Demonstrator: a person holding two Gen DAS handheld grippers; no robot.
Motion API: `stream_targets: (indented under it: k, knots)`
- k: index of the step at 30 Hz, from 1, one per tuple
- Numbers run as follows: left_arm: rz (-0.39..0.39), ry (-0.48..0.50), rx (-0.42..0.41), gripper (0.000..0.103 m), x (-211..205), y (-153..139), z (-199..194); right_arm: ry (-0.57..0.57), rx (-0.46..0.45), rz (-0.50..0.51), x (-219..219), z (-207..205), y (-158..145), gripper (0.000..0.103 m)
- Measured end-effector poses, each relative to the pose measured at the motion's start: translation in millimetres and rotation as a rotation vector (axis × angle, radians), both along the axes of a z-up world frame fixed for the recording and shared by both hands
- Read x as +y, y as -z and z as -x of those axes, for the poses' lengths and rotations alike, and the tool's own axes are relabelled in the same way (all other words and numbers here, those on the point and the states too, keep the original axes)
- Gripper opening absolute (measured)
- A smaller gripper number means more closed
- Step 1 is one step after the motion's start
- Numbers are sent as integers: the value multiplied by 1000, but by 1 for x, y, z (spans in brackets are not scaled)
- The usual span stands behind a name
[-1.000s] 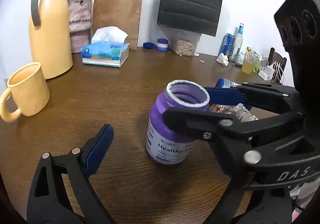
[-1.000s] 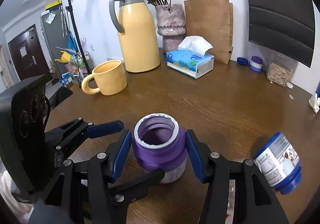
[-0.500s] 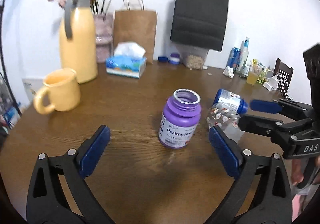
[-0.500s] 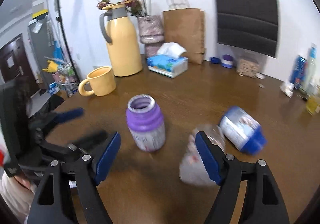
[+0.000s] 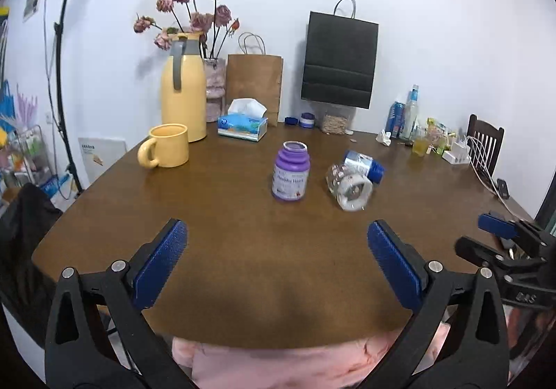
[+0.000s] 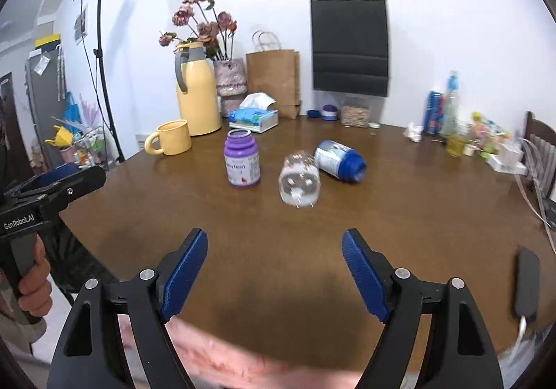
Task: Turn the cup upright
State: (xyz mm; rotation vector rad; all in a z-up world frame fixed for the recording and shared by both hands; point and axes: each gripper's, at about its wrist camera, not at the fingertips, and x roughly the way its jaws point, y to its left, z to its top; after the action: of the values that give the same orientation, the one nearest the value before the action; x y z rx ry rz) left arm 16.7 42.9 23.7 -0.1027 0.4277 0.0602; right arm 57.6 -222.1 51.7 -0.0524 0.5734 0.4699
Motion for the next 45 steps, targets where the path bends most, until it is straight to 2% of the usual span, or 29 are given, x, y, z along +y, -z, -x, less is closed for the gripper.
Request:
stream_targets:
  k: [3,6,8,12,17,28,45]
  knots:
    - [-50,-58,-14,103,-12,14,21,4,-28,-24,-6,29,10,84]
    - [-37,-48,39,103,-16,23,30,-7,-25,-24,-4,39,15,84]
    - [-52,-71,41,103,-13,24,36,4,-39,-44,-7,44,13,84]
    - [-20,-98,21,103,-2,22,41,44,-101,-71,-15,54,6,84]
    - [-33,-81,10,103,-6,21,47,50,-130,-51,-12,57,3,84]
    - [-106,-55,-47,103,-22,13,55,53,-132,-53,-15,53,2,84]
    - [-114,-54,-62,103,-25,11,56,56,-129,-65,-16,50,1,84]
